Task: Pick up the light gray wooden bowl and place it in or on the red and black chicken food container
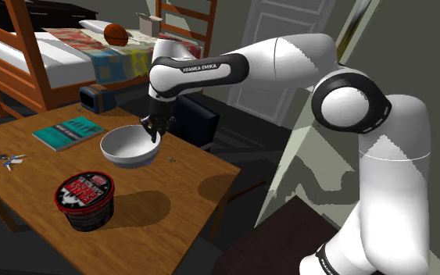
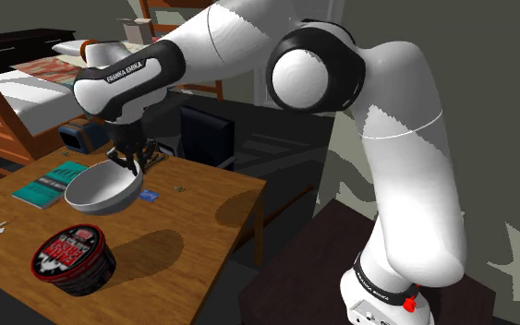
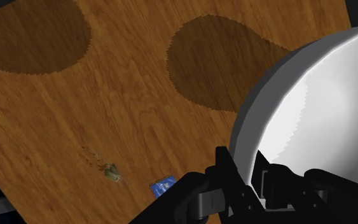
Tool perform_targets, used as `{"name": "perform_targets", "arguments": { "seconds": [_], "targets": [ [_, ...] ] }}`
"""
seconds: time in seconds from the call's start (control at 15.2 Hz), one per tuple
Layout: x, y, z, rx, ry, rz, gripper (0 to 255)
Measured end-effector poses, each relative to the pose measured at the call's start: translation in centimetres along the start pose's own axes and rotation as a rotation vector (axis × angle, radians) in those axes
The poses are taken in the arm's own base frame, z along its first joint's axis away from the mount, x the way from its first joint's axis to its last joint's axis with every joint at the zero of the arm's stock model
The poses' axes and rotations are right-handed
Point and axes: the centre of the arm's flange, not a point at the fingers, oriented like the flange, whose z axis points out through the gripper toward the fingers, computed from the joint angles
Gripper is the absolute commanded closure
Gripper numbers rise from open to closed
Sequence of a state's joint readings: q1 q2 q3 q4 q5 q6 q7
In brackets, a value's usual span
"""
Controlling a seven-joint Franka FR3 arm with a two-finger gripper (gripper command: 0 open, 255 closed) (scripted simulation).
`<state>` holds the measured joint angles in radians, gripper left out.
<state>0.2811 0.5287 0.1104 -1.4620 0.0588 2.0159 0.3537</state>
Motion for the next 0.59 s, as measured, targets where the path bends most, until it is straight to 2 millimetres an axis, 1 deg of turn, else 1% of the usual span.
{"name": "perform_targets", "arguments": {
  "seconds": [0.13,0.2,0.4,0.46,0.59],
  "targets": [
    [0.2,-2.6,0.1,0.0,0.0,0.0,255],
    [0.7,-3.7,0.2,0.0,0.0,0.0,255],
    [0.4,-7.7,0.6,0.0,0.0,0.0,255],
    [0.7,-9.5,0.6,0.0,0.001,0.0,255],
    [1.0,-12.0,0.9,0.0,0.001,0.0,255]
  ]
}}
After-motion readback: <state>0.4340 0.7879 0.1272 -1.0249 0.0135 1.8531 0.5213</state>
